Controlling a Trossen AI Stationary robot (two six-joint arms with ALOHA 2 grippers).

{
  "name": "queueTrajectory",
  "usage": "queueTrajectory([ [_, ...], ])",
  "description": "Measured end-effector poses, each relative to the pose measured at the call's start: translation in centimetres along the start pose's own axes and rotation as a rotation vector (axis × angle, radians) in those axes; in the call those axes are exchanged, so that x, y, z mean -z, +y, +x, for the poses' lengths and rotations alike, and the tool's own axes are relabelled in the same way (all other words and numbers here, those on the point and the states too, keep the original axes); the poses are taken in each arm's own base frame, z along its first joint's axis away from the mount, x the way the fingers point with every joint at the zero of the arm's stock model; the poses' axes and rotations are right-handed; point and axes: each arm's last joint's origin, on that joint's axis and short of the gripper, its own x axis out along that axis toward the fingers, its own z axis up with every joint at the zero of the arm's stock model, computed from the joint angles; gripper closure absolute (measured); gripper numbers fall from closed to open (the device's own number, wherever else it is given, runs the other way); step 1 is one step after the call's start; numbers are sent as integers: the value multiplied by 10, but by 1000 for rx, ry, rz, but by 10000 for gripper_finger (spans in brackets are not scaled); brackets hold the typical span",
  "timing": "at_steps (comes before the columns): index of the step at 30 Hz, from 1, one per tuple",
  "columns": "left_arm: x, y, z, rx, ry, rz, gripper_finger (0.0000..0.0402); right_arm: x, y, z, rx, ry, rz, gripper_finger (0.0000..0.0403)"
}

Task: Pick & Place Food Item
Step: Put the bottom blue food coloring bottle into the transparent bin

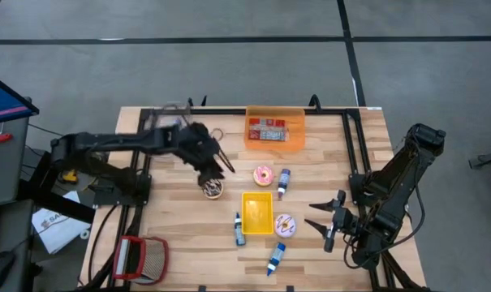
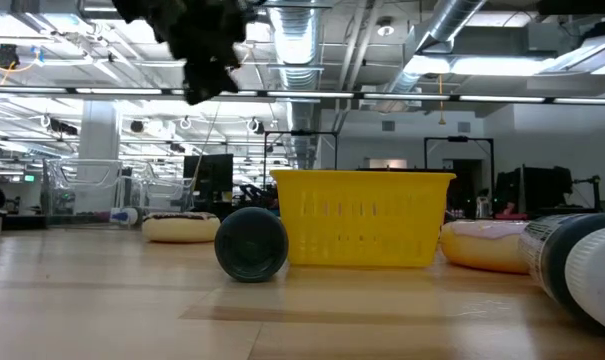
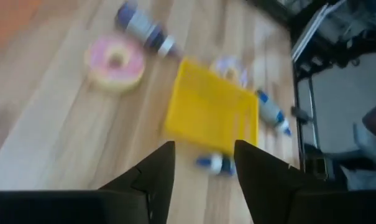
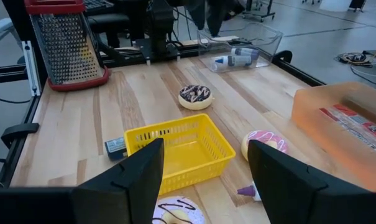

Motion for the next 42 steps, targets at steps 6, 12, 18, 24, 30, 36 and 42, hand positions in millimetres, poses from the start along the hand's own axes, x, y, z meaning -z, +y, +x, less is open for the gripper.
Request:
queueTrajectory([
  [6, 23, -5, 46, -89, 177, 59, 196, 0, 0, 0, -1, -1, 9, 177],
  [12, 63, -13, 89, -303, 430, 334, 152, -1, 1, 0, -1, -2, 11, 177],
  [18, 72, -28, 99, -343, 448, 358, 127, 0, 0, 0, 1, 0, 14, 177],
  [24, 67, -66, 100, -233, 377, 504, 131, 0, 0, 0, 3, 1, 11, 177],
  [30, 69, -106, 108, -201, 325, 622, 130, 0, 0, 0, 3, 1, 14, 177],
  [36, 82, -131, 133, -128, 348, 688, 131, 0, 0, 0, 3, 1, 14, 177],
  [42, 89, -147, 141, -39, 366, 703, 132, 0, 0, 0, 1, 1, 21, 177],
])
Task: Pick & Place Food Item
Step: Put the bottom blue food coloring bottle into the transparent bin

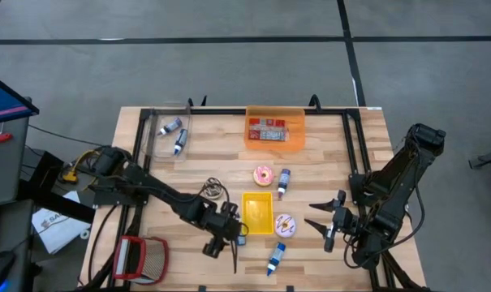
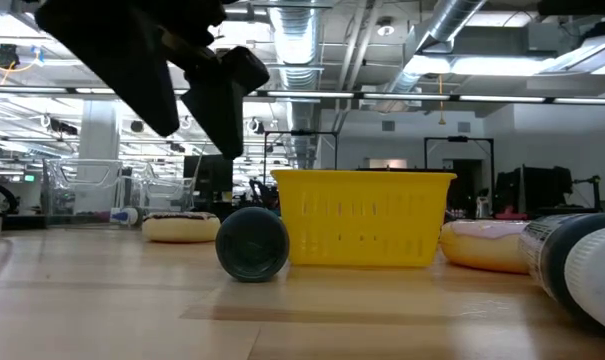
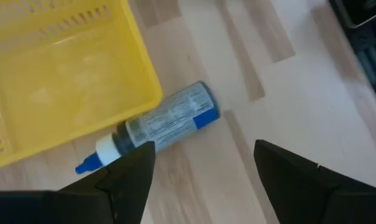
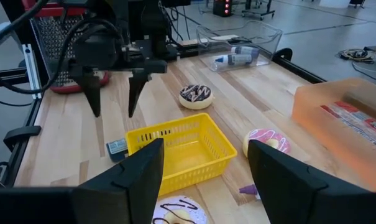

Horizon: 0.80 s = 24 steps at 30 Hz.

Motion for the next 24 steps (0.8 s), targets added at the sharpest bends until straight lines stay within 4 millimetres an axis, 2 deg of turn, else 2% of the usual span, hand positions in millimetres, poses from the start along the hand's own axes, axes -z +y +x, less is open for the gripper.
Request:
queueTrajectory([
  [7, -20, -23, -6, 40, -223, 123, 133, 0, -1, 1, 8, -3, -4, 177],
  [11, -24, -26, -5, -43, -270, 218, 133, -1, -1, 2, 14, -9, 1, 177],
  [18, -20, -21, -6, -103, -222, 221, 133, 4, 4, 3, -33, 59, -50, 177],
  [24, -12, -20, -29, -219, -154, 197, 133, 16, 34, 20, -270, 225, -235, 177],
])
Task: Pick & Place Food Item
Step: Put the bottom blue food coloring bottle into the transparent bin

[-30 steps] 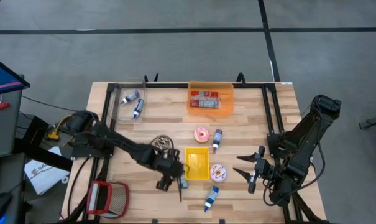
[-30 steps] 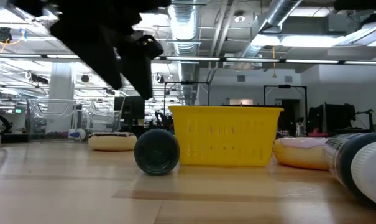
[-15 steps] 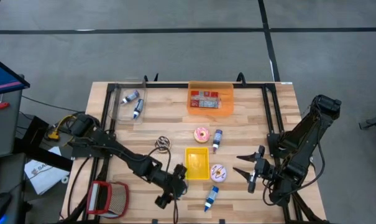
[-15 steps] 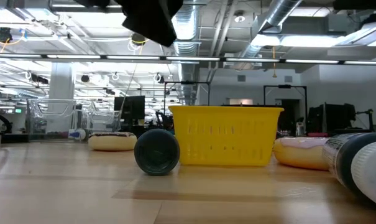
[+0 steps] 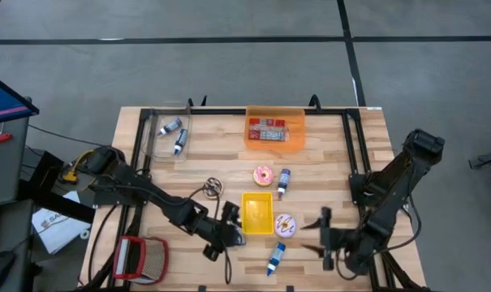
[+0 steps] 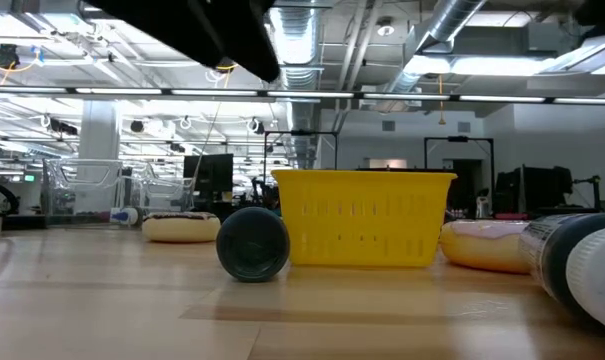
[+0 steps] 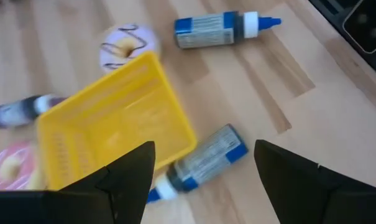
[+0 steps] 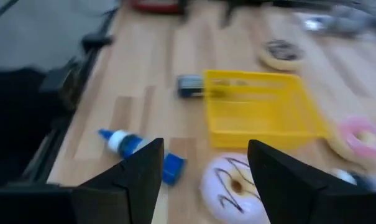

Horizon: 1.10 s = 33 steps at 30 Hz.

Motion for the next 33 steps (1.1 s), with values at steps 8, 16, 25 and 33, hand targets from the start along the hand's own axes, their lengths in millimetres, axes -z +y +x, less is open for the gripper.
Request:
queueTrajectory([
  [8, 4, 0, -53, -79, -15, -104, 133, -5, 9, 31, -136, 104, -287, 187],
  [16, 30, -12, -75, -140, -54, -166, 133, -19, 28, 72, -237, 198, -502, 231],
  [25, 48, -17, -63, -140, -30, -195, 133, -37, 43, 118, -299, 466, -506, 220],
  [33, 47, -18, -63, -136, -44, -194, 133, -27, 42, 146, -303, 738, -582, 178],
])
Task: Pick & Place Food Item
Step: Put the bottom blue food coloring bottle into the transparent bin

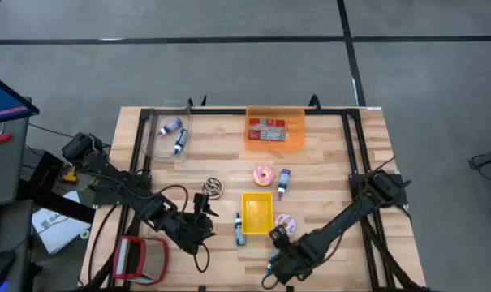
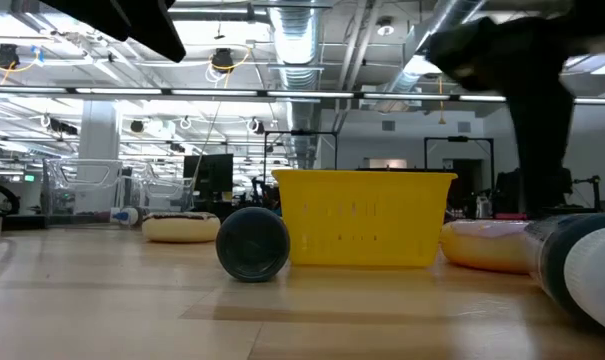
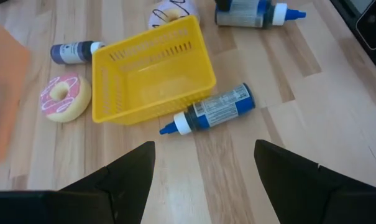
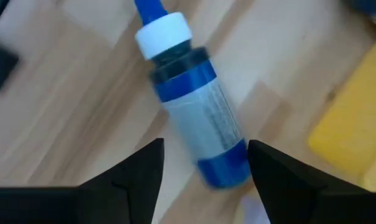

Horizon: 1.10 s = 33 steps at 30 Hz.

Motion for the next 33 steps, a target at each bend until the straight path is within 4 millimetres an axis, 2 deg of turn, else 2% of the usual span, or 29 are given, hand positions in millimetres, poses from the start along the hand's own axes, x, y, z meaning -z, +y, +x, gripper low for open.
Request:
queueTrajectory([
  [8, -1, -3, -1, 14, -19, 11, 133, -4, -5, 4, -33, -34, -55, 173],
  [20, -2, -5, -2, 31, -23, 1, 133, 0, -6, 17, -99, -66, 18, 185],
  [28, -2, -5, -2, 42, -21, -6, 133, 5, -10, 28, -158, -93, 94, 211],
  [33, -2, -5, -2, 43, -21, -7, 133, 3, -12, 29, -157, -115, 102, 237],
])
